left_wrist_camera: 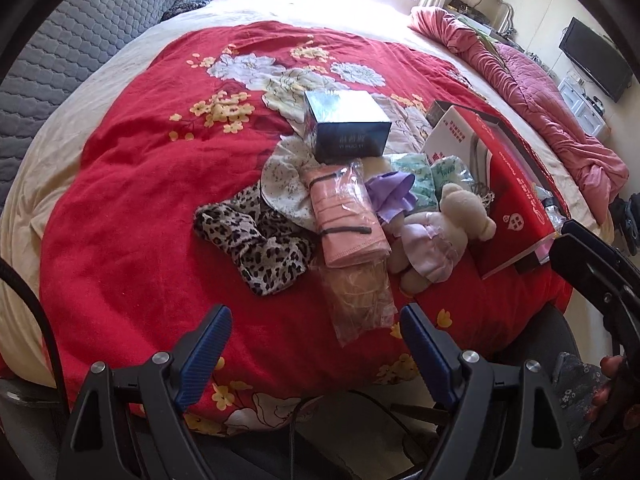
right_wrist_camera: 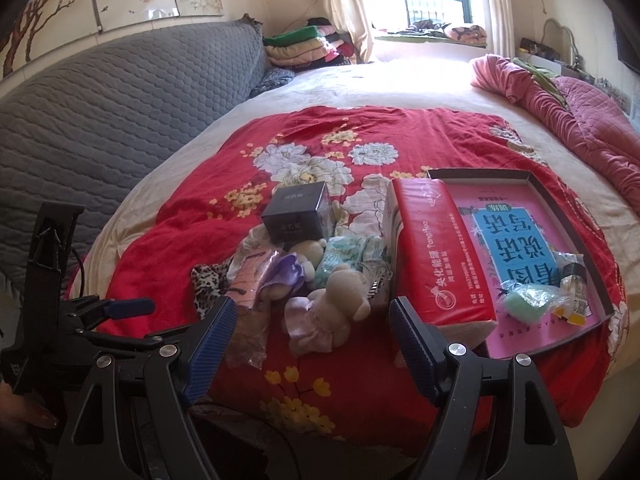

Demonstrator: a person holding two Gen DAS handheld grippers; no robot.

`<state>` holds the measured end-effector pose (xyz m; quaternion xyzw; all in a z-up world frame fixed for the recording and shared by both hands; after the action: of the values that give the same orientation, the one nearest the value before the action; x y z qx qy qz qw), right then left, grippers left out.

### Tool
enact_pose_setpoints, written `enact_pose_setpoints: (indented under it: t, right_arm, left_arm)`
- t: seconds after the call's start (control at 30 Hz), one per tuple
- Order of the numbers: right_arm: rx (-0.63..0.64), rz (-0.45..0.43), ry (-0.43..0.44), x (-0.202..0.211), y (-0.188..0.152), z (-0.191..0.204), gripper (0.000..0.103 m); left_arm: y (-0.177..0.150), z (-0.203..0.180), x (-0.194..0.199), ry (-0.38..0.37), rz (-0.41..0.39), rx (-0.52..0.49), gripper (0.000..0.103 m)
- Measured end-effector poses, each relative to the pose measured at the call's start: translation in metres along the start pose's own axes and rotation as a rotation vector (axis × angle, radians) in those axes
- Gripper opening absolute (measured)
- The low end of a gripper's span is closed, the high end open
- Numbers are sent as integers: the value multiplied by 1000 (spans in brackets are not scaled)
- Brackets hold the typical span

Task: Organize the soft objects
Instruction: 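Grasp the clear bag with peach item with the left tool while the right tool grasps the cream teddy bear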

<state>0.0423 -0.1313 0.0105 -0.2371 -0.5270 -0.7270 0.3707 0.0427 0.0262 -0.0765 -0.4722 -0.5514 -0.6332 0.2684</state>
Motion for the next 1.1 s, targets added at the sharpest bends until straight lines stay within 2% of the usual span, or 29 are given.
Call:
enact_pose_setpoints:
  t: [0.13,0.3,0.53,0.77,1.1]
  right_arm:
    - [-64,49,14,-12,-7,-5,80]
    - [-163,114,34,-29,-16,-12,80]
    - [-209,143,13,-50,-19,-12,80]
    - [-339,179,-35,-82,-22,-19,80]
    - [-511,162,-112,-122,-20,-41,79]
  left_arm:
    - [-4,-2,-17,-14,30,7,85]
    - [-1,1,-28,-54,19,36,85]
    - [7,-2,-47,-98,30,43,84]
    - [10,-5,-52,-114,13,43,77]
    - [17,-10,-57,-150,-5,49,65]
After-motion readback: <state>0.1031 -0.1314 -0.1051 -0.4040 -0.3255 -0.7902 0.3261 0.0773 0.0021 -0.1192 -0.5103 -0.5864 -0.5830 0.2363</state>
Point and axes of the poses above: each gripper's, at about its wrist camera, not at the fingertips, and x roughly against the way its jaws point, z to its left, y to its top, the point moved 6 cm from there along -x, roughly the way its jaws point, and after that the axes turned 14 degrees about -x, right-handed, at the moved point
